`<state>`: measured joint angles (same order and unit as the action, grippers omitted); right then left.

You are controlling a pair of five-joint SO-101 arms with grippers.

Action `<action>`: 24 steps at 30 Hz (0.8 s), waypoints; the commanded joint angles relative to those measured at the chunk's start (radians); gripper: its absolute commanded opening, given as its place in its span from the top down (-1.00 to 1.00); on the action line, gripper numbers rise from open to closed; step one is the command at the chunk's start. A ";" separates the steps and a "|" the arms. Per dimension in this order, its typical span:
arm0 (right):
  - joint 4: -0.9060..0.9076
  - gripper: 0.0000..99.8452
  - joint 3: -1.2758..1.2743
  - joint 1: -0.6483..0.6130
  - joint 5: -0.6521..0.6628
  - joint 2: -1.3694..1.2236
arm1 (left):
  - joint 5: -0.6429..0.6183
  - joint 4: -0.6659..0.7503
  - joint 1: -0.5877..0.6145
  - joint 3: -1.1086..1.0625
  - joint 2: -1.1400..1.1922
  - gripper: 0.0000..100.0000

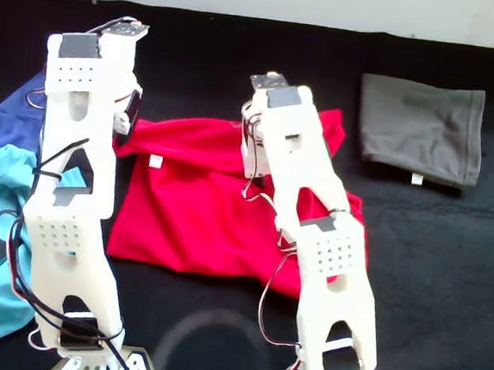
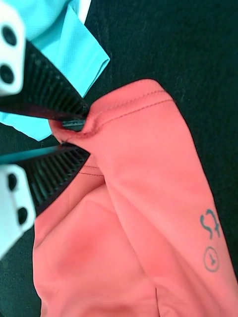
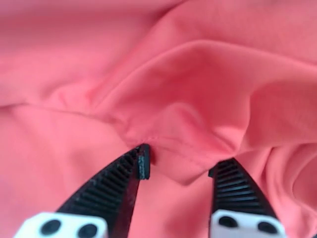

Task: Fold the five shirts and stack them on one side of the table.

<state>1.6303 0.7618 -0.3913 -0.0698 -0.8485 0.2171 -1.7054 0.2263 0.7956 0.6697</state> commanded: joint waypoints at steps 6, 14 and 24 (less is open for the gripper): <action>0.070 0.62 0.076 -0.004 -0.006 0.035 | 0.011 -0.005 0.008 0.008 -0.007 0.98; 0.119 0.61 0.219 0.018 -0.034 0.085 | 0.011 0.025 0.007 0.007 -0.007 0.98; 0.073 0.61 0.298 0.077 -0.035 -0.128 | 0.011 0.018 0.008 0.008 -0.007 0.98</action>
<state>1.7085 0.9920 -0.3468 -0.0974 -0.9636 0.2171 -1.6916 0.2263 0.7956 0.6697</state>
